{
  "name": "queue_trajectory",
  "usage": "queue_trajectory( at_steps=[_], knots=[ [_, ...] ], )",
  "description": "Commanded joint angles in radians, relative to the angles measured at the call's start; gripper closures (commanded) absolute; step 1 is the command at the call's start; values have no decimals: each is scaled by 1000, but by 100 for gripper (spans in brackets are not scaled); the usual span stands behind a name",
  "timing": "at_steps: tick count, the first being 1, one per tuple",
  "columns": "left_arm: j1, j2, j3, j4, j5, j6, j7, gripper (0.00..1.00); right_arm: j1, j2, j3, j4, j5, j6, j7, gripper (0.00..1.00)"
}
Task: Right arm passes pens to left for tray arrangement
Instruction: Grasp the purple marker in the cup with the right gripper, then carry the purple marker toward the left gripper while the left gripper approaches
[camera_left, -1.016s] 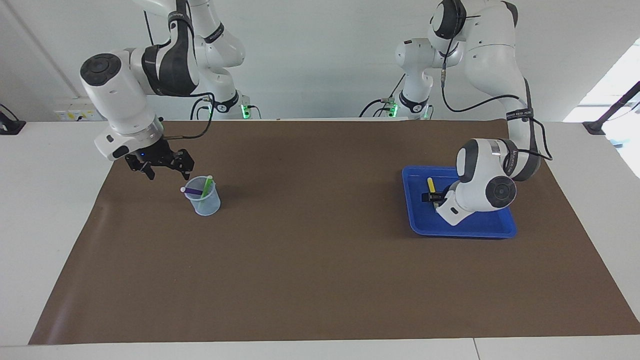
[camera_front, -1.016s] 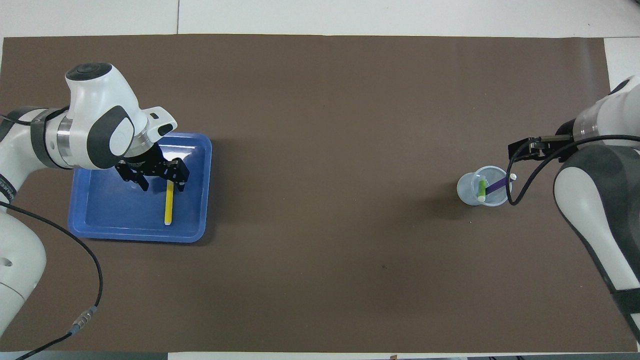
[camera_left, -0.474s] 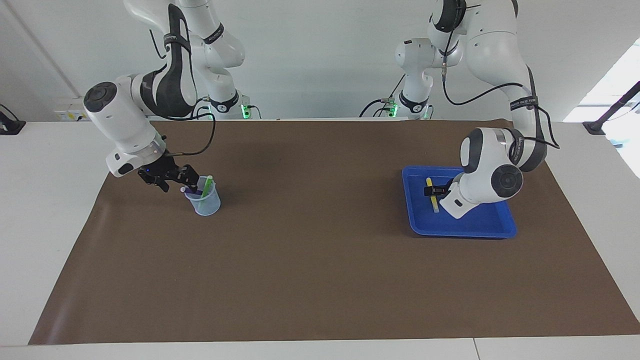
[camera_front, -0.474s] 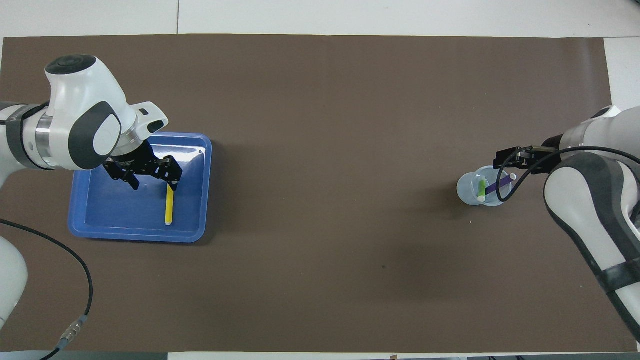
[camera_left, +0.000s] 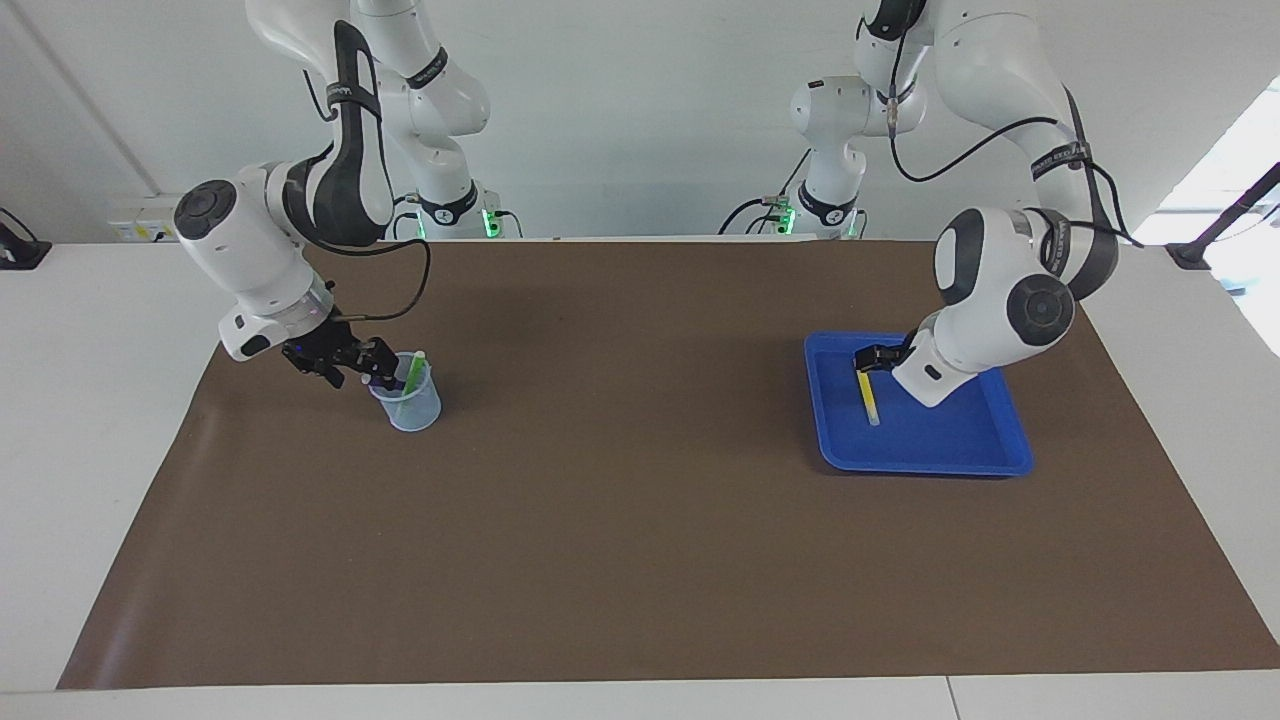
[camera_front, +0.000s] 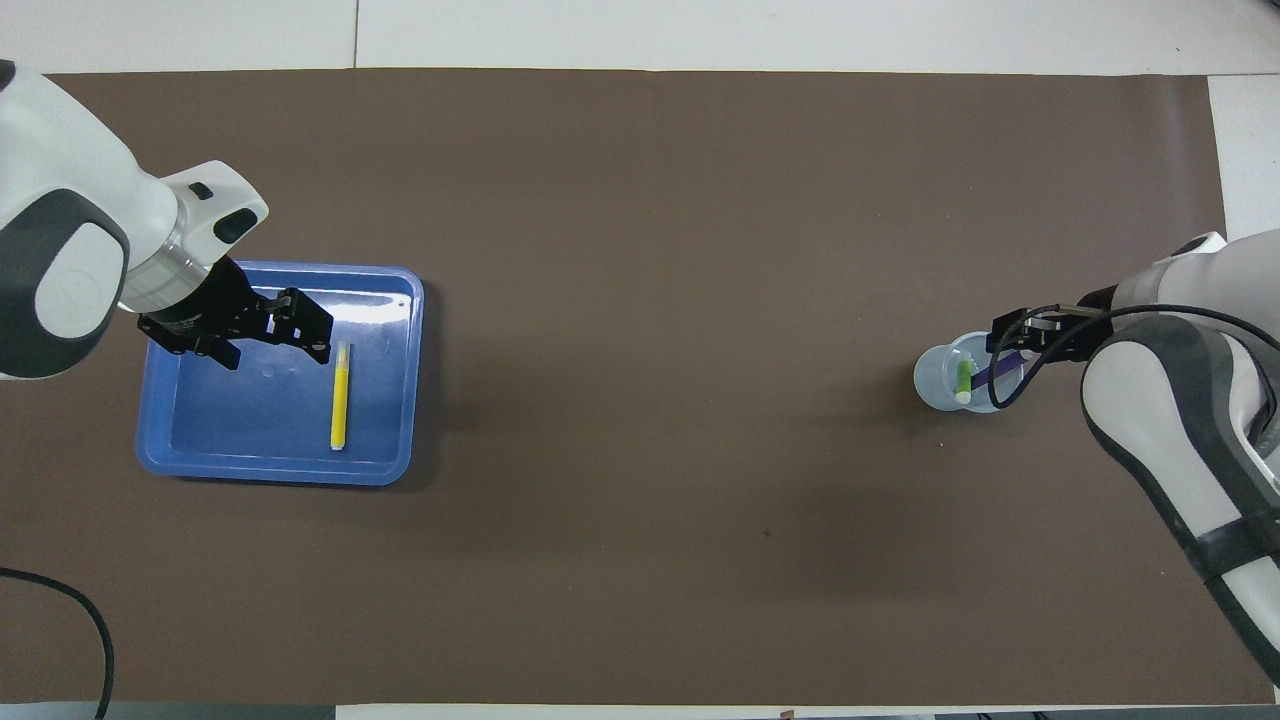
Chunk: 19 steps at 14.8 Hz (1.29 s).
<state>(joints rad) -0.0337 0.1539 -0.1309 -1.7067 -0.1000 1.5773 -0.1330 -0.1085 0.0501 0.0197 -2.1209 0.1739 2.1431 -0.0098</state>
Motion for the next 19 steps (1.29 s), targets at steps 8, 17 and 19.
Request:
queue_trajectory(
  at_steps=[8, 17, 19],
  knots=[
    [93, -197, 16, -44, -387, -71, -197, 0, -17, -24, 11, -17, 24, -45, -15, 46],
    [224, -332, 16, -293, -727, -30, -194, 0, -19, -30, 9, -13, 24, -46, -15, 100],
    [250, -364, 16, -353, -771, -5, -195, 0, -25, -42, 11, -13, 24, -48, -15, 100]
  ],
)
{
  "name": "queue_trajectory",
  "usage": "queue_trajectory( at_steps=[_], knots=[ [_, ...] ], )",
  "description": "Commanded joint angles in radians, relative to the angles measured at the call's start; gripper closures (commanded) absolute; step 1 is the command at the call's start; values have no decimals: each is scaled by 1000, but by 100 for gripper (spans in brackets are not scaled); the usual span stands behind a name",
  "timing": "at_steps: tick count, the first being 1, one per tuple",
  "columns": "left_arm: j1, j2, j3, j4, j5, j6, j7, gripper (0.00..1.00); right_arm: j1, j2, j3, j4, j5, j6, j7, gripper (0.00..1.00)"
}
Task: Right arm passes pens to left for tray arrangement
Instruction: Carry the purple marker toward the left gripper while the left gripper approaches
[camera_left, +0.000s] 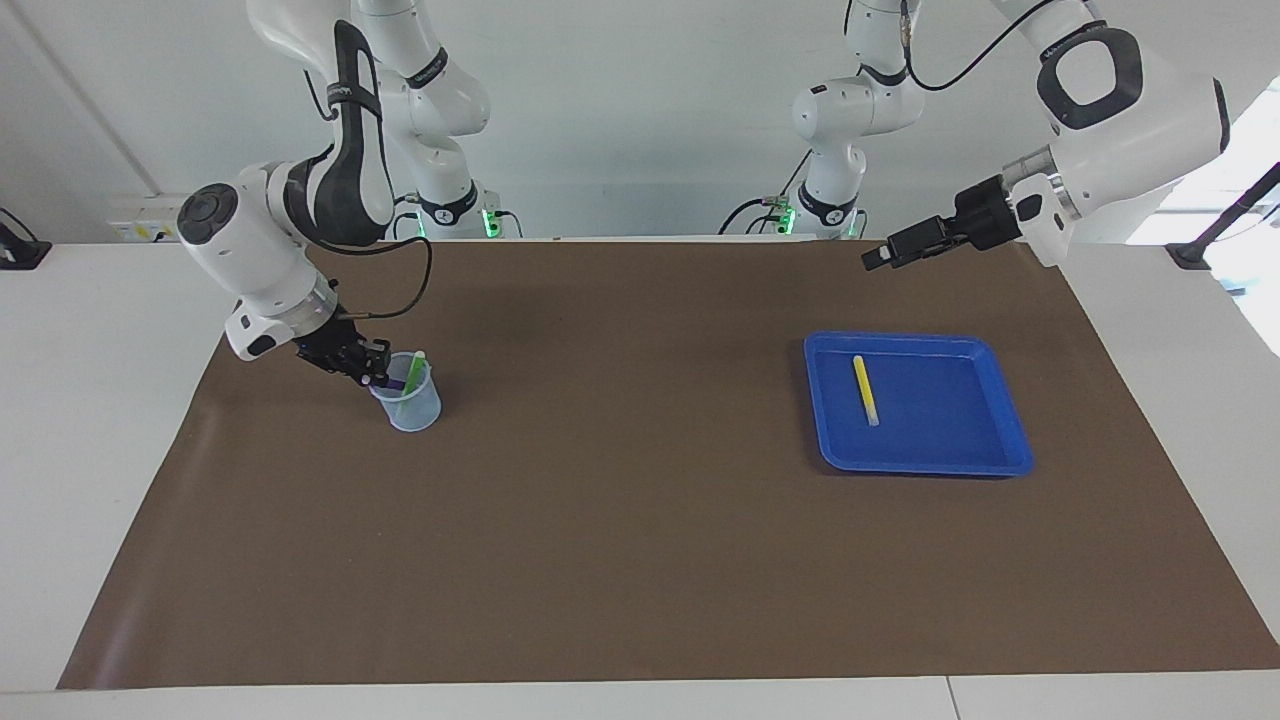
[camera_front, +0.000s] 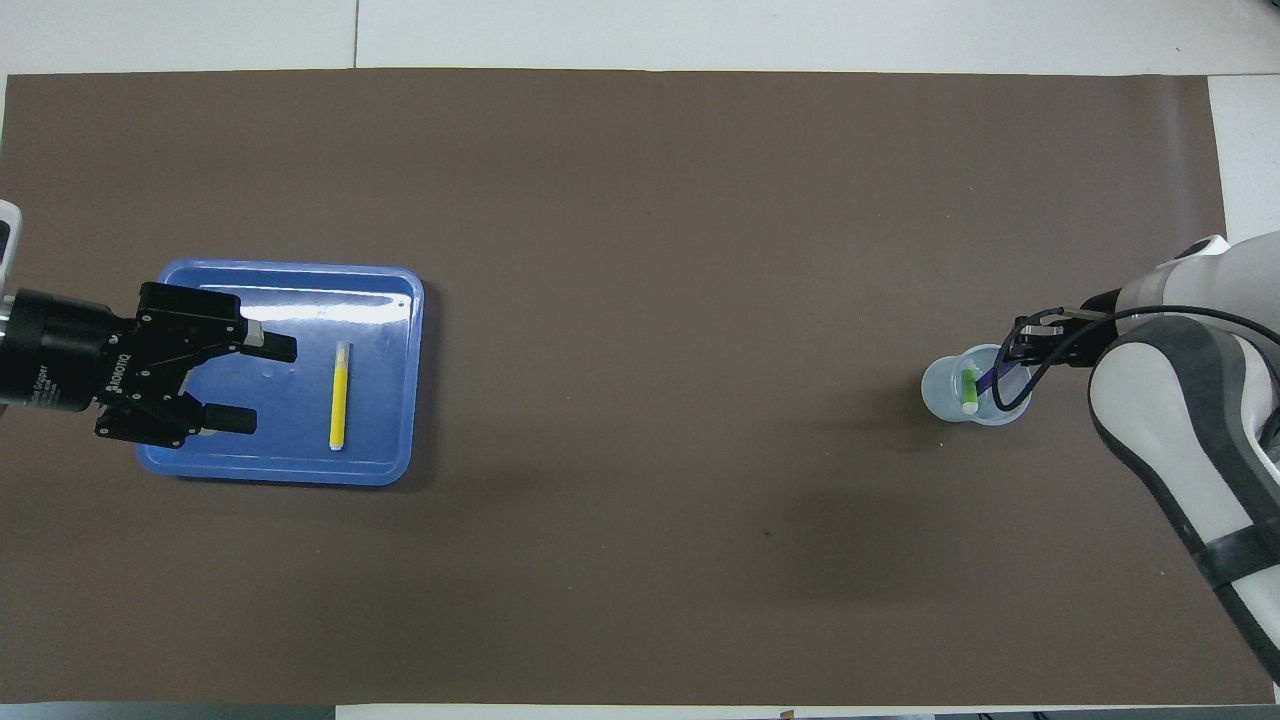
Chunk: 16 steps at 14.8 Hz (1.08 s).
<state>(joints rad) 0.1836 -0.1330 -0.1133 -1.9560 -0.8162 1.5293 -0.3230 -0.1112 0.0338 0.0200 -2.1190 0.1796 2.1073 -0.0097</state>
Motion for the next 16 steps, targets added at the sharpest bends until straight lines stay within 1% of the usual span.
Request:
queue_trajectory(
  at_steps=[1, 3, 6, 8, 11, 14, 15, 16],
  knots=[
    [46, -97, 0, -138, -90, 48, -5, 0, -22, -29, 11, -15, 18, -13, -15, 100],
    [66, -129, -2, -190, -145, 52, -7, 0, -21, -54, 11, -10, 18, -19, -12, 100],
    [66, -183, -2, -274, -233, 63, -8, 0, -21, -89, 11, 16, 18, -84, -12, 100],
    [66, -220, -2, -332, -296, 87, -25, 0, -18, -133, 11, 24, 18, -111, -10, 100],
    [48, -232, -2, -356, -377, 149, -100, 0, -8, -192, 11, 48, 17, -153, -10, 100],
    [34, -238, -16, -374, -443, 190, -165, 0, -8, -193, 15, 103, 17, -222, -7, 100],
    [18, -249, -16, -389, -455, 212, -177, 0, -7, -195, 20, 105, 18, -228, 17, 100],
    [-2, -258, -16, -406, -496, 244, -191, 0, -1, -193, 27, 109, 20, -225, 81, 100]
  ],
)
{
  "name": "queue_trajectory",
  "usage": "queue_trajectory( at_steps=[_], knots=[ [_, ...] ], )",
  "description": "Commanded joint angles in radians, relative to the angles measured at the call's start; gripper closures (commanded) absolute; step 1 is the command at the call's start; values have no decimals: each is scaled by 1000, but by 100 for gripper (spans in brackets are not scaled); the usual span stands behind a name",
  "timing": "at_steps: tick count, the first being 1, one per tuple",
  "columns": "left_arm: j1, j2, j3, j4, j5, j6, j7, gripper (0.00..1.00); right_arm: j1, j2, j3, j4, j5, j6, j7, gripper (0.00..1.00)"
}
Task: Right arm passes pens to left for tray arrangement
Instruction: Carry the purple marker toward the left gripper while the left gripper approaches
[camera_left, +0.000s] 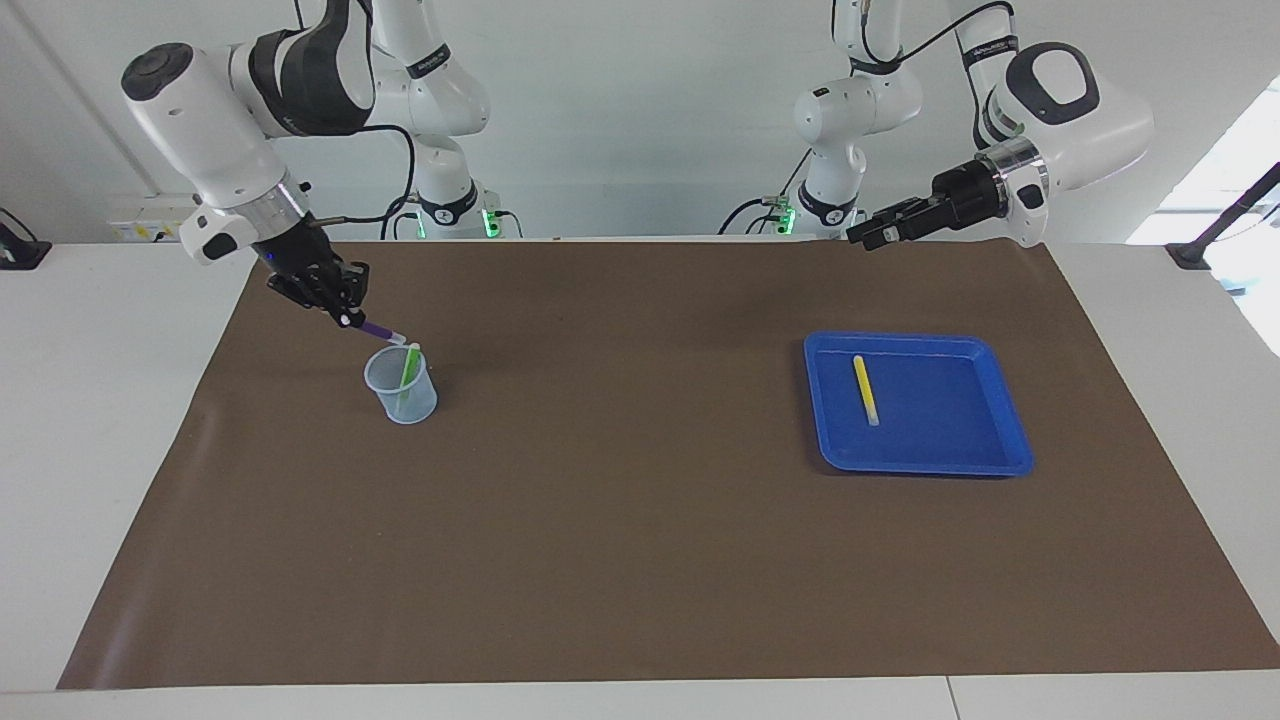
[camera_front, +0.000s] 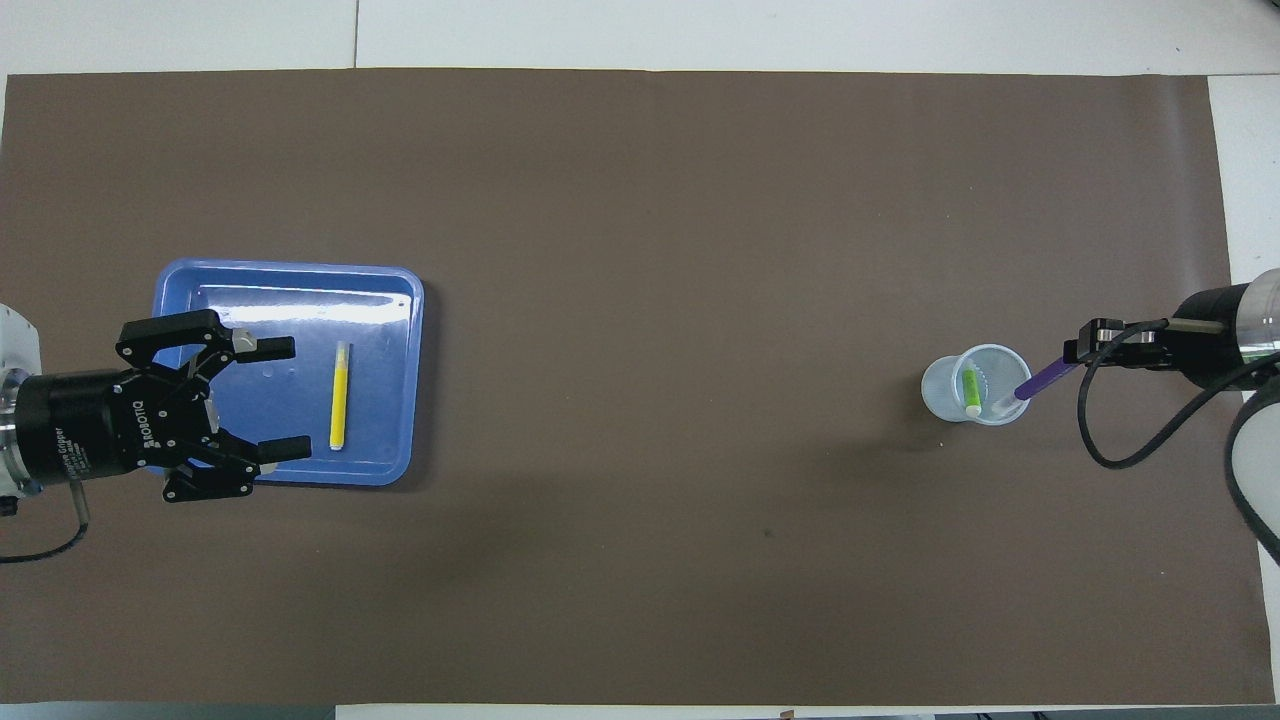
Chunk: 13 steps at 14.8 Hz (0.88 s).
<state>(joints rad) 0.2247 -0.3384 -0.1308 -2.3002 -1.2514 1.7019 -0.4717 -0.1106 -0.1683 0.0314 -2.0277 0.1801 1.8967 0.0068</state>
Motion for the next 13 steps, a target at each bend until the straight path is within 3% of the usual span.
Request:
queue_trajectory(
  at_steps=[1, 3, 13],
  knots=[
    [-68, -57, 2, -70, -84, 112, -63, 0, 26, 9, 31, 21, 28, -8, 156, 100],
    [-110, -56, 2, -71, -131, 194, -114, 0, 80, 10, 35, 24, 146, 13, 342, 100],
    [-220, -51, 0, -70, -138, 228, -146, 0, 440, 53, 35, 47, 458, 346, 987, 100]
  ],
)
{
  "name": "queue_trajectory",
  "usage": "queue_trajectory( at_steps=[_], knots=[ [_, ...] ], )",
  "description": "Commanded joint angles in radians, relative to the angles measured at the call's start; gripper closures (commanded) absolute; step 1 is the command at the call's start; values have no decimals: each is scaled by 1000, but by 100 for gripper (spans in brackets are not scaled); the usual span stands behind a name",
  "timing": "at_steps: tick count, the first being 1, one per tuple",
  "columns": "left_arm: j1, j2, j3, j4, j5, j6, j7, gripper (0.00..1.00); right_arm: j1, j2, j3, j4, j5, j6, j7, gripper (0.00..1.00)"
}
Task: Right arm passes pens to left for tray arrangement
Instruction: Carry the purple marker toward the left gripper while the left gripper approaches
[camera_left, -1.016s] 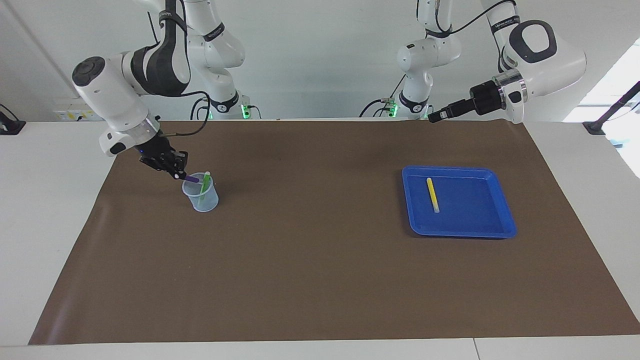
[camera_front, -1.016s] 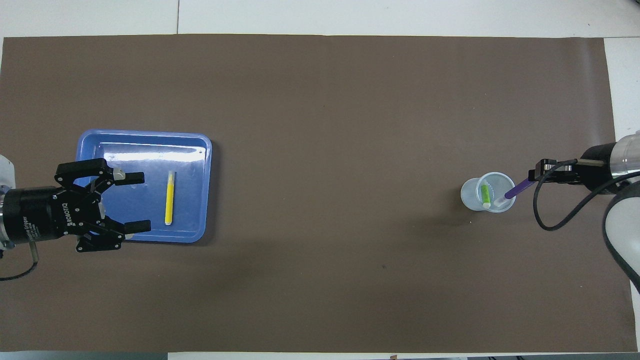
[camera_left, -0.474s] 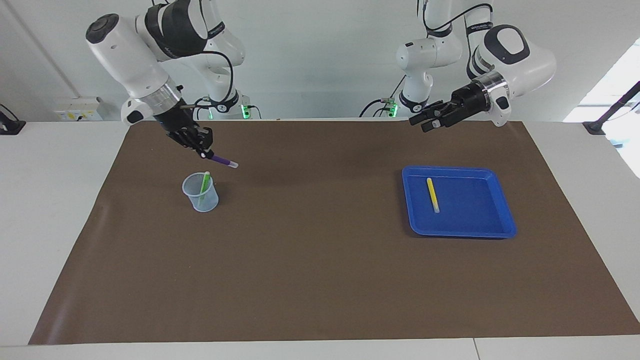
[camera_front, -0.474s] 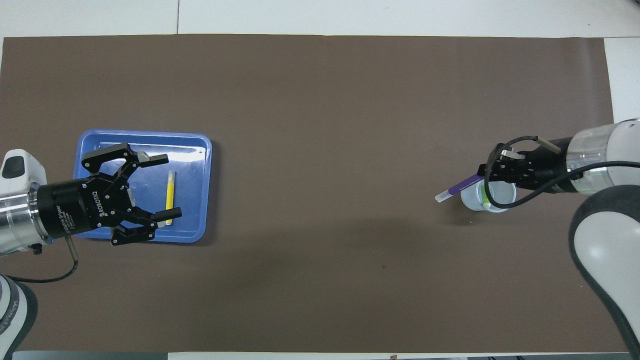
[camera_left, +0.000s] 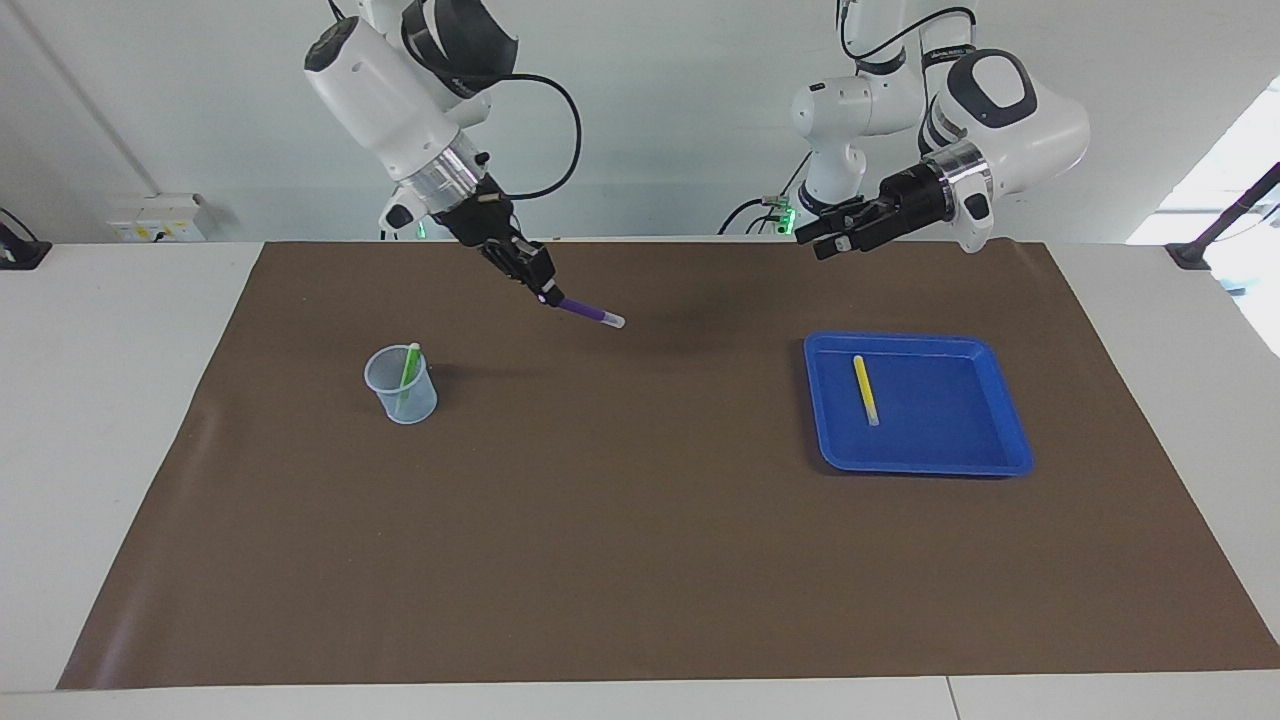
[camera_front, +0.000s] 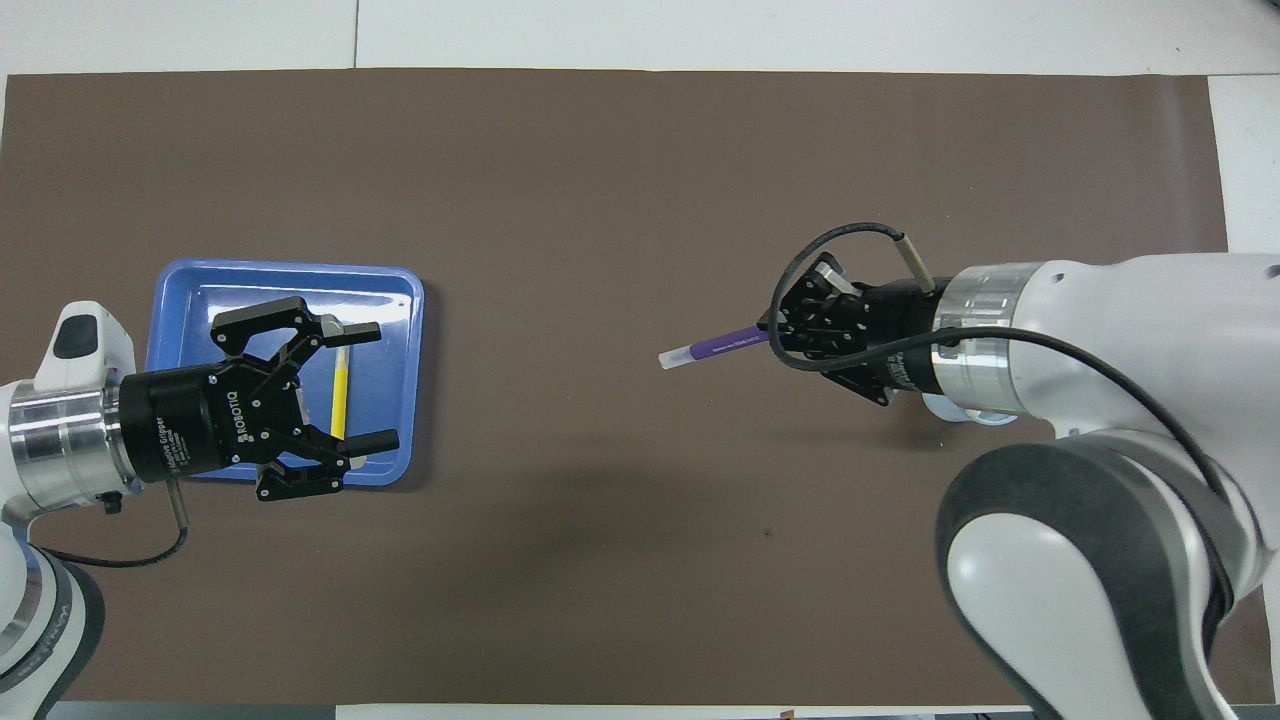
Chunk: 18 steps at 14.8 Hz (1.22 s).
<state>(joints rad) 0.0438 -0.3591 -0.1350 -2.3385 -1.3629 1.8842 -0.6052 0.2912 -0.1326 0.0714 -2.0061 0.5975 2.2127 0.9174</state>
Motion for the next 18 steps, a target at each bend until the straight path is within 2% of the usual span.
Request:
queue_trajectory(
  at_steps=[1, 5, 8, 12, 18],
  knots=[
    [-62, -29, 5, -35, -39, 61, -12, 0, 64, 31, -5, 48, 48, 36, 128, 100],
    [-78, -24, 5, -62, -84, 64, -2, 0, 161, 135, -5, 179, 65, 48, 316, 100],
    [-114, -26, 5, -73, -101, 122, -2, 0, 215, 194, -5, 256, 65, 55, 434, 100],
    [-142, -26, 5, -76, -104, 161, -4, 0, 272, 254, -5, 299, 64, 109, 511, 100],
    [-154, -26, 6, -85, -104, 190, -5, 21, 299, 268, -5, 325, 53, 108, 546, 100]
  ],
)
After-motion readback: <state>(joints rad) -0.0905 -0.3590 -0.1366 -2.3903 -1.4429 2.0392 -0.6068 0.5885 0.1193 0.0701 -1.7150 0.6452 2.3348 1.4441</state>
